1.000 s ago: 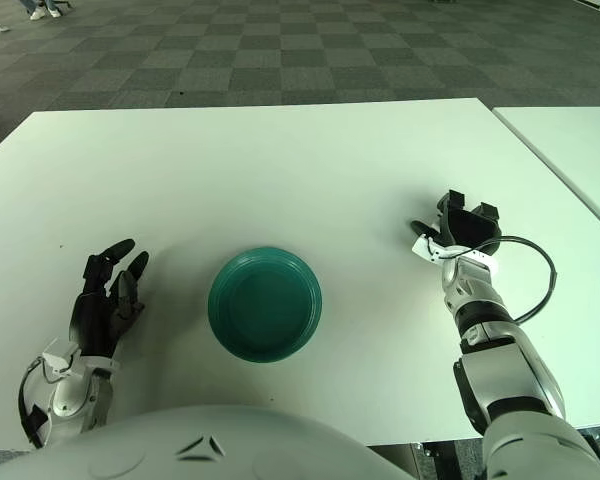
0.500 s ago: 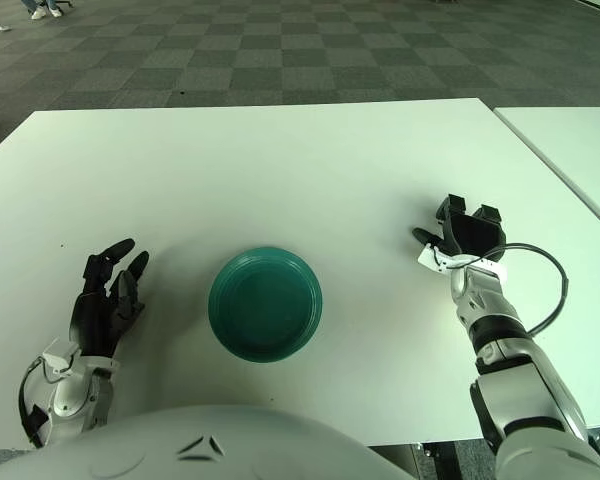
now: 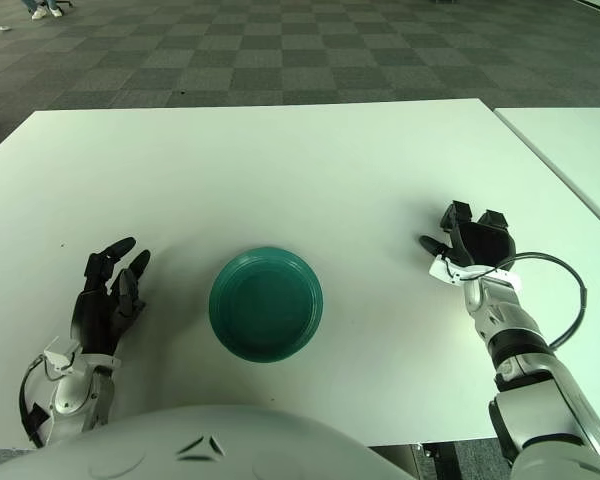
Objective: Put the charger into the plate.
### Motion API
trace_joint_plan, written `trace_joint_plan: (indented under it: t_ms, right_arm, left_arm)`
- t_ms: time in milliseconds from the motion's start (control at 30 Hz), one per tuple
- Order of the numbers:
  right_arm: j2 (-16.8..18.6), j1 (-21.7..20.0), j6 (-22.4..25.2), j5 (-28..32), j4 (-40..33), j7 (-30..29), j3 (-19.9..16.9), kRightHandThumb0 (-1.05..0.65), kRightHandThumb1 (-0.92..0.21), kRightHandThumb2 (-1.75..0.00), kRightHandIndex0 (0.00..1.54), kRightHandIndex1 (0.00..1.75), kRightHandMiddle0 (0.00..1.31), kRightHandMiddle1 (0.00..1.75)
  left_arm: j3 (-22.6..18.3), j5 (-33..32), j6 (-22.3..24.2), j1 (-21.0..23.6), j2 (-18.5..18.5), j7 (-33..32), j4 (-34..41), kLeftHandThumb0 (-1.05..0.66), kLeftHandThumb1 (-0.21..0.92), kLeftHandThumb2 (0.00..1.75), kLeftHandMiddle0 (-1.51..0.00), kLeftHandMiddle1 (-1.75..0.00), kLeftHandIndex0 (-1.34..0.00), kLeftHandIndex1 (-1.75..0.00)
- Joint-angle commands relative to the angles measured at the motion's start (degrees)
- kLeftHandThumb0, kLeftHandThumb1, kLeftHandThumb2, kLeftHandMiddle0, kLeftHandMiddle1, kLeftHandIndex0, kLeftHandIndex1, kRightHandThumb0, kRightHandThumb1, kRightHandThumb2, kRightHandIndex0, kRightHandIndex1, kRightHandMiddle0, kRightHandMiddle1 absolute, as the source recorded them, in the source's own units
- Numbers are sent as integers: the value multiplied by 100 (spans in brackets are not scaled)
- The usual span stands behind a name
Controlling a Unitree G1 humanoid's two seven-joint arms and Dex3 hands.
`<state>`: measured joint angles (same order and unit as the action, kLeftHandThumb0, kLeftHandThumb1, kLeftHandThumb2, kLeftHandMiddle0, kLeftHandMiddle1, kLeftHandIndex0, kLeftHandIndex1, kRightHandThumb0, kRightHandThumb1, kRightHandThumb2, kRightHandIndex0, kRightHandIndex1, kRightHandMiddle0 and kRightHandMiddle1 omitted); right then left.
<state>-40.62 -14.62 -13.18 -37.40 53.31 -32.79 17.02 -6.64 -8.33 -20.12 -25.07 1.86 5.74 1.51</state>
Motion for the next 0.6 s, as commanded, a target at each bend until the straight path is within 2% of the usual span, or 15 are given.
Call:
trace_joint_plan:
  t_ms: [0, 167, 367, 467, 567]
  right_arm:
    - [458, 1430, -258, -319, 1010, 888, 807, -2, -50, -107, 52, 175, 33, 162]
    - [297, 1155, -289, -570, 1173, 1078, 1064, -1, -48, -110, 52, 175, 31, 163]
    - [34, 767, -115, -473, 978, 1353, 1092, -1, -45, -114, 54, 175, 34, 164]
    - [-14, 762, -53, -389, 846, 1330, 1064, -1, -42, -118, 56, 175, 36, 165]
    - [-65, 597, -163, -322, 886, 1035, 976, -1, -36, -124, 58, 175, 40, 165]
  left_arm:
    - [-58, -35, 210, 59, -80, 12, -279, -70, 92, 78, -40, -32, -5, -103]
    - [-90, -76, 223, 69, -118, 35, -281, -70, 92, 78, -40, -33, -5, -103]
    - [-127, -124, 227, 96, -165, 61, -313, -70, 92, 78, -39, -33, -5, -103]
    - [-142, -146, 231, 111, -188, 70, -329, -70, 92, 78, -39, -34, -5, -103]
    - [-158, -164, 237, 128, -207, 80, -342, -70, 92, 78, -39, -34, -5, -103]
